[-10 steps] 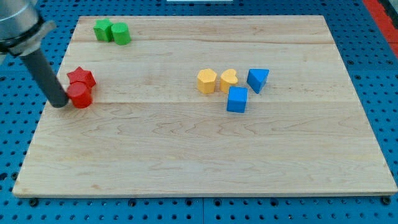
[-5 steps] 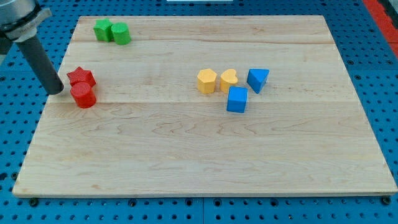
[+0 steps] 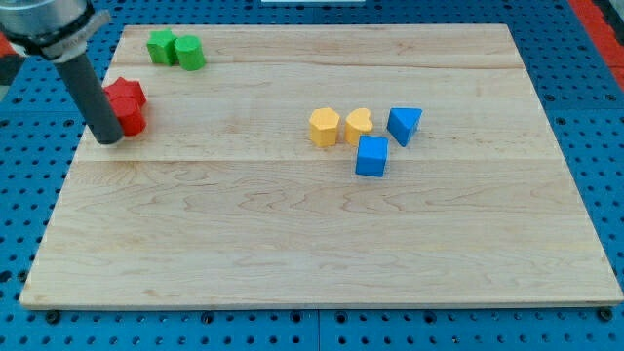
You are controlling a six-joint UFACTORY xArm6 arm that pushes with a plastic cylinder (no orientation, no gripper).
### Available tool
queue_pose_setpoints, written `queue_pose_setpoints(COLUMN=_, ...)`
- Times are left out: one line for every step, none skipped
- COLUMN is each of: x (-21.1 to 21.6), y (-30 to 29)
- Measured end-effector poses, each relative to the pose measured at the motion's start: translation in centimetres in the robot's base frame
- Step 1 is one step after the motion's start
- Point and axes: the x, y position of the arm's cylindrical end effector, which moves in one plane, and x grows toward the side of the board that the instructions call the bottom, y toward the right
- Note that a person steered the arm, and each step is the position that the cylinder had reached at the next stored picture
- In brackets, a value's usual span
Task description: Slide the red circle and the red star towards the green star
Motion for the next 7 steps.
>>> queue_pose_setpoints(x=-2.8, y=-0.9)
queue_pose_setpoints(x=-4.3, y=-0.9)
queue_pose_setpoints(x=-7.1, y=-0.9)
queue_pose_setpoints(x=-8.6, y=-1.4)
queue_pose_setpoints(x=-6.0, y=-4.3)
queue_pose_setpoints(x=1.3, y=0.6)
queue_pose_setpoints(x=1.6, y=2.7)
